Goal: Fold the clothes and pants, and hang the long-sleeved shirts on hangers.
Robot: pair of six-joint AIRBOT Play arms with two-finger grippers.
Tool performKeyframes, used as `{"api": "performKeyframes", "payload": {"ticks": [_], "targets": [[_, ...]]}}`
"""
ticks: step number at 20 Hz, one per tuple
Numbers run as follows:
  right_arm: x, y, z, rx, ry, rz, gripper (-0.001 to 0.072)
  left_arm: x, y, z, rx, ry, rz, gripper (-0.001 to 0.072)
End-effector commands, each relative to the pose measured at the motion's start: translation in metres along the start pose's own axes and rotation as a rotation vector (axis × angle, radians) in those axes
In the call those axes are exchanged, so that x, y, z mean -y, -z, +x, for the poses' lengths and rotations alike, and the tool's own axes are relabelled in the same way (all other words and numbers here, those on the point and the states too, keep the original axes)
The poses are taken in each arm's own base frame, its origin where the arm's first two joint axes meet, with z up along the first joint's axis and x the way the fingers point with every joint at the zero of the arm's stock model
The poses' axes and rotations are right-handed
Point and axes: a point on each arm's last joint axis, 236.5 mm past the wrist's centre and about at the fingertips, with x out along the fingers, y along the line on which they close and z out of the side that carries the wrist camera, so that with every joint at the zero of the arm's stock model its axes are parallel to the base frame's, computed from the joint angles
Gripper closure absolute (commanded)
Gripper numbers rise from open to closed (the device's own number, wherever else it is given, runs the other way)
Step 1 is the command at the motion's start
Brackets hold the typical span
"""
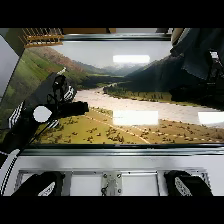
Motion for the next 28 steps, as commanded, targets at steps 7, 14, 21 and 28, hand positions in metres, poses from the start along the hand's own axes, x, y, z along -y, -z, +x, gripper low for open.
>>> {"api": "performKeyframes", "payload": {"ticks": [7,14,21,28], "targets": [[0.0,0.0,0.0,-0.001,-0.001,0.0,0.0686,0.0,0.0,0.0,0.001,0.0,0.0,0.0702],[0.0,0.0,0.0,-0.001,-0.001,0.0,0.0686,-0.058,-0.076,-0.021,0.2,-0.206,0.144,0.0022],[0.0,0.0,0.0,-0.001,-0.001,0.0,0.0686,-0.23,-0.138,-0.006,0.099,-0.574,0.087,0.0022],[0.0,0.0,0.0,-0.001,-0.001,0.0,0.0687,-0.265,-0.12,0.075,-0.084,-0.623,0.171,0.0022]]}}
